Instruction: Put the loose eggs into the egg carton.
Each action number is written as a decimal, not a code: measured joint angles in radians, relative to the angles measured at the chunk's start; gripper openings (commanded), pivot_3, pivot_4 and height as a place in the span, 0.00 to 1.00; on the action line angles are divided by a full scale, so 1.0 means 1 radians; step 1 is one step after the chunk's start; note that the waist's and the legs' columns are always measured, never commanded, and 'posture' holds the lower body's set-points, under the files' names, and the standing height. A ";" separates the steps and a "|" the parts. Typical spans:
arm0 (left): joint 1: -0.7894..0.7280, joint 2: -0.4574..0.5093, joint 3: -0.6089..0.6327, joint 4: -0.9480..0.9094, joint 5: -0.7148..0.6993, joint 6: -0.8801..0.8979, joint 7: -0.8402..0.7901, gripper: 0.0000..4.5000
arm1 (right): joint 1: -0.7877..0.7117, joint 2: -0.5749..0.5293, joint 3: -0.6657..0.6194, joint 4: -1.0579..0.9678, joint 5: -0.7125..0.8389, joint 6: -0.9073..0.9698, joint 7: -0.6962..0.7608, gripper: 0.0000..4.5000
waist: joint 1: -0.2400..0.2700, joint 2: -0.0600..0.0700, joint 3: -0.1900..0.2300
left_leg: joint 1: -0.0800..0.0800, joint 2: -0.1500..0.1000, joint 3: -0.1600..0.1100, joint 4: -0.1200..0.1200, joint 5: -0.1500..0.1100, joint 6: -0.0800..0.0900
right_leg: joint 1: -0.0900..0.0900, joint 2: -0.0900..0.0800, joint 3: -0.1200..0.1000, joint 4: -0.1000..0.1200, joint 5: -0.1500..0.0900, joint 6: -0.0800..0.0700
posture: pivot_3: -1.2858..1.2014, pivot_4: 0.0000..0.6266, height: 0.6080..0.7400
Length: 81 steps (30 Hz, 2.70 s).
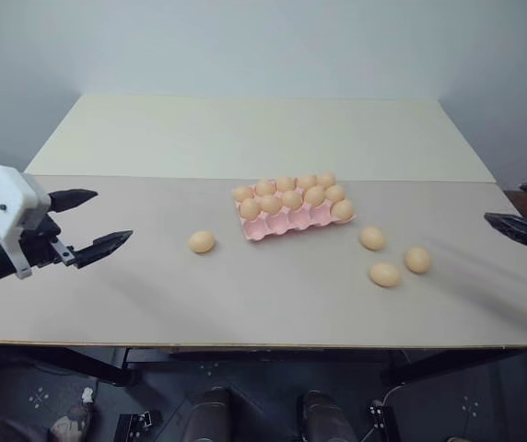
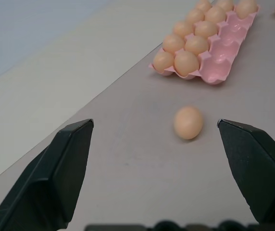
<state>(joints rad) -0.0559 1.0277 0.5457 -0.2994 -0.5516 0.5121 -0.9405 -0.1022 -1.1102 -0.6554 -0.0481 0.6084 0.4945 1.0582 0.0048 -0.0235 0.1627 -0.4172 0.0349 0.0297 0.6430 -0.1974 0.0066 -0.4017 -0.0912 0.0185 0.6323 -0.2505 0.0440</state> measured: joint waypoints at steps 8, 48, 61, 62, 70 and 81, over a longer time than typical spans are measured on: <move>-0.032 -0.006 -0.032 0.100 0.039 -0.078 -0.046 1.00 | 0.053 0.069 -0.042 -0.084 0.006 0.025 -0.041 1.00 | 0.001 0.000 0.000 | -0.002 0.000 0.000 0.000 0.000 0.000 | -0.001 0.000 0.000 0.000 0.001 0.001 | 0.52 0.24 1.00; -0.523 -0.040 -0.488 0.117 0.000 -0.057 -0.367 1.00 | 0.202 -0.008 0.100 -0.569 0.068 0.342 -0.155 1.00 | 0.000 -0.001 0.001 | -0.006 -0.001 -0.001 0.005 0.000 0.000 | -0.001 0.001 0.001 0.000 0.002 0.004 | 0.52 0.24 1.00; -0.547 -0.087 -0.526 0.120 0.033 -0.093 -0.376 1.00 | -0.089 0.006 0.601 -0.450 -0.183 0.346 -0.318 1.00 | -0.011 -0.001 0.001 | -0.007 -0.001 -0.001 0.009 0.000 0.000 | -0.003 0.001 0.001 0.002 0.003 0.004 | 0.52 0.24 1.00; -0.545 -0.087 -0.525 0.119 0.036 -0.094 -0.376 1.00 | -0.110 0.016 0.623 -0.431 -0.195 0.346 -0.319 1.00 | -0.011 -0.001 0.001 | -0.008 -0.001 -0.001 0.009 0.000 0.000 | -0.003 0.002 0.001 0.002 0.003 0.004 | 0.52 0.24 1.00; -0.515 -0.087 -0.523 0.118 0.042 -0.099 -0.375 1.00 | -0.216 0.058 0.759 -0.291 -0.291 0.345 -0.306 1.00 | -0.011 -0.001 0.001 | -0.008 -0.001 -0.001 0.010 0.000 0.000 | -0.003 0.001 0.001 0.003 0.003 0.005 | 0.52 0.24 1.00; -0.479 -0.084 -0.509 0.118 0.043 -0.104 -0.369 1.00 | -0.248 0.104 0.812 -0.207 -0.363 0.332 -0.263 1.00 | -0.015 -0.001 0.001 | -0.007 -0.001 -0.001 0.013 0.000 0.000 | -0.004 0.001 0.002 0.008 0.003 0.005 | 0.52 0.24 1.00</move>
<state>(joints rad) -0.5347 0.9437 0.0371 -0.1809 -0.5082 0.4078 -1.3098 -0.3506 -1.0067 0.1571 -0.2551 0.2454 0.8261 0.7950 -0.0103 -0.0249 0.1634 -0.4247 0.0339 0.0283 0.6557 -0.1972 0.0070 -0.4056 -0.0898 0.0201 0.6408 -0.2478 0.0487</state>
